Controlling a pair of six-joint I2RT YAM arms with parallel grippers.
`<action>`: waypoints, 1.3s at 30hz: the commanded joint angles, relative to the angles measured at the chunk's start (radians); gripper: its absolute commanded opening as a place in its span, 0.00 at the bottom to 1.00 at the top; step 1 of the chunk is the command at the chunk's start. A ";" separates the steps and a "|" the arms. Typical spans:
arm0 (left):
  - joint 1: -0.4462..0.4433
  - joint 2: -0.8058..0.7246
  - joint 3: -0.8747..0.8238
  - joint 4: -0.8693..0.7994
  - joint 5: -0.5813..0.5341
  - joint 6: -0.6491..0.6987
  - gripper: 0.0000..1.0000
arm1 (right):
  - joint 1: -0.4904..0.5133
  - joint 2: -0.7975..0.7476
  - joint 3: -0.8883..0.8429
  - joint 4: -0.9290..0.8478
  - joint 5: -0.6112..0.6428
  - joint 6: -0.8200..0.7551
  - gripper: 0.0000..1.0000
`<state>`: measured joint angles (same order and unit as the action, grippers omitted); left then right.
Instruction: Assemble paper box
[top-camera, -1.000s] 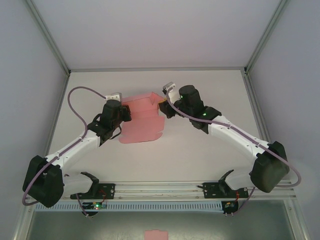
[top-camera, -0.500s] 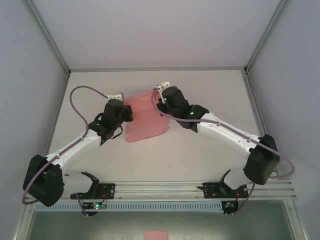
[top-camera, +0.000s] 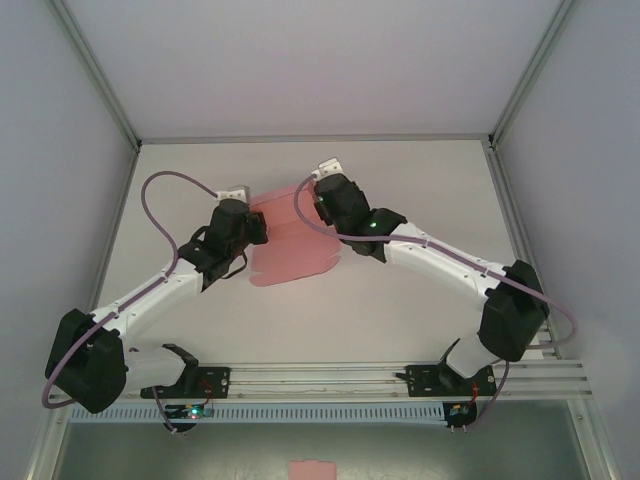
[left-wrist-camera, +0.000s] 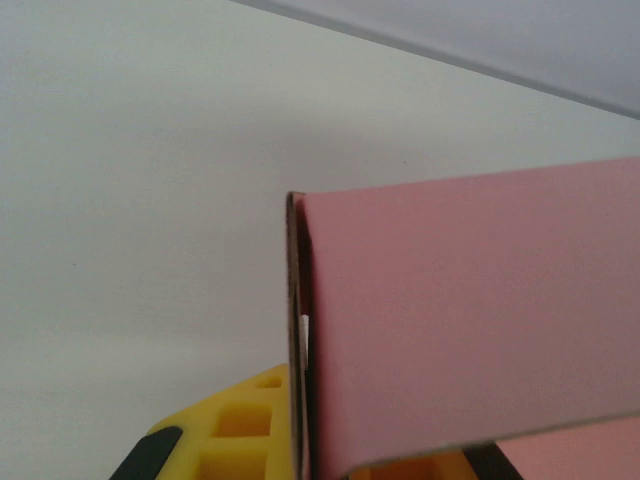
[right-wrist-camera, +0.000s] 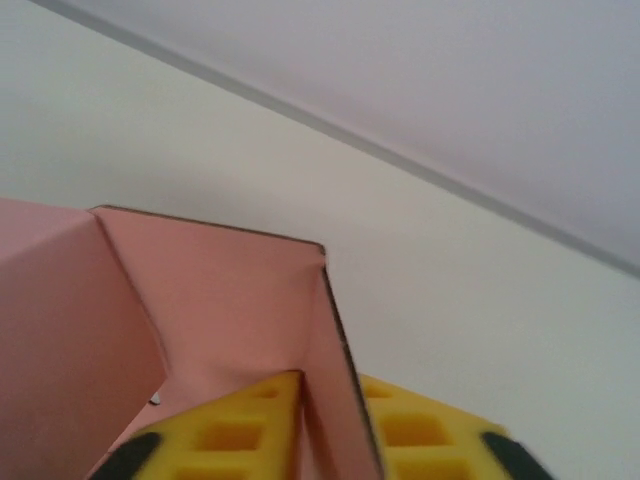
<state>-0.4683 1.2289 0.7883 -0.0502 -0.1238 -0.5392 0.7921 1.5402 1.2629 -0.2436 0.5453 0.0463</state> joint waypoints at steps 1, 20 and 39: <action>0.002 -0.017 0.032 -0.006 -0.013 0.018 0.00 | -0.039 -0.081 -0.050 0.017 -0.185 -0.044 0.28; 0.001 -0.026 0.013 0.065 0.083 0.069 0.00 | -0.581 -0.345 -0.278 0.116 -1.269 0.042 0.50; 0.001 -0.015 0.033 0.055 0.077 0.057 0.00 | -0.277 -0.066 -0.061 0.008 -1.134 -0.087 0.47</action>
<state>-0.4664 1.2194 0.7895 -0.0162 -0.0402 -0.4839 0.4770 1.4540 1.1637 -0.2218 -0.7624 -0.0116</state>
